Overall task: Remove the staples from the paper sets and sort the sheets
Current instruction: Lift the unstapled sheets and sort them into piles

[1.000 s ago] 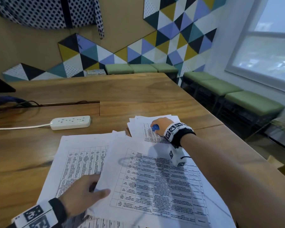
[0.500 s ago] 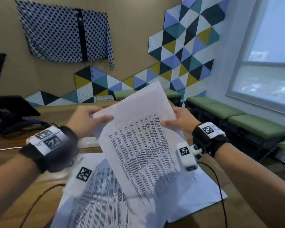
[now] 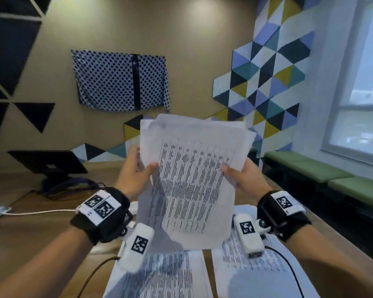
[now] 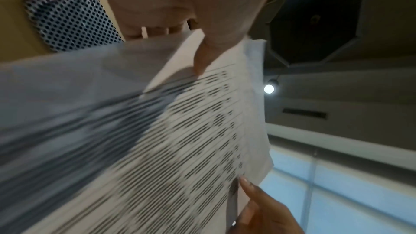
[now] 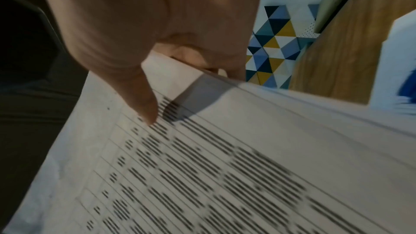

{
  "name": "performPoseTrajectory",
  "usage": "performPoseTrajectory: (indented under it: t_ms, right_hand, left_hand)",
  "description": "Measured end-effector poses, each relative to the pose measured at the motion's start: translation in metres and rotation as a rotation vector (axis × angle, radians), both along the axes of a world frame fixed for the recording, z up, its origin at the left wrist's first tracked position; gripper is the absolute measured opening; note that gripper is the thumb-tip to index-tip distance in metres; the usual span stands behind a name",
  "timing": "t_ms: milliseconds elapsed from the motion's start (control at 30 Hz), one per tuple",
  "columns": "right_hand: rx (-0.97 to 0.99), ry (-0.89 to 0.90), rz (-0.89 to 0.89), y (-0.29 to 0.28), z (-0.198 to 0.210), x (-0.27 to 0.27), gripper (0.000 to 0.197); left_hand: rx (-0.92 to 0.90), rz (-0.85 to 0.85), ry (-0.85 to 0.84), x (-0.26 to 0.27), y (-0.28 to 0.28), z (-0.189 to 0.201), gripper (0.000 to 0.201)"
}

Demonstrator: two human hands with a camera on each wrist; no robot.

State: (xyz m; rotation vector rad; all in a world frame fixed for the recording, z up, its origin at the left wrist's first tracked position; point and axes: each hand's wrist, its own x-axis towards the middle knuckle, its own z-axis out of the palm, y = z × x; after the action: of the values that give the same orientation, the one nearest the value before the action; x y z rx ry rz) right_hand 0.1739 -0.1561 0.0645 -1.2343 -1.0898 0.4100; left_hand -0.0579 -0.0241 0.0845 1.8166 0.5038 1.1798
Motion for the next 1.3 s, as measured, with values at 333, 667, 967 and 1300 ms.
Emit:
performPoseTrajectory:
  t_ms: [333,667,967,1300]
  right_hand:
    - [-0.045,-0.037,-0.188,0.020,-0.022,-0.028,0.031]
    - [-0.105,-0.003,-0.137,0.029,-0.005,-0.036,0.024]
    - [0.086,-0.144,-0.279,0.035,0.017,-0.050,0.015]
    - [0.017,-0.120,-0.187,0.028,-0.011,-0.061,0.024]
  left_hand:
    - [-0.007,0.096,0.116,-0.009,0.008,-0.025,0.044]
    - [-0.019,0.092,0.117,-0.005,0.012,-0.023,0.041]
    - [0.046,0.219,-0.002,-0.008,0.002,-0.002,0.019]
    - [-0.134,0.134,0.023,-0.015,0.006,-0.026,0.039]
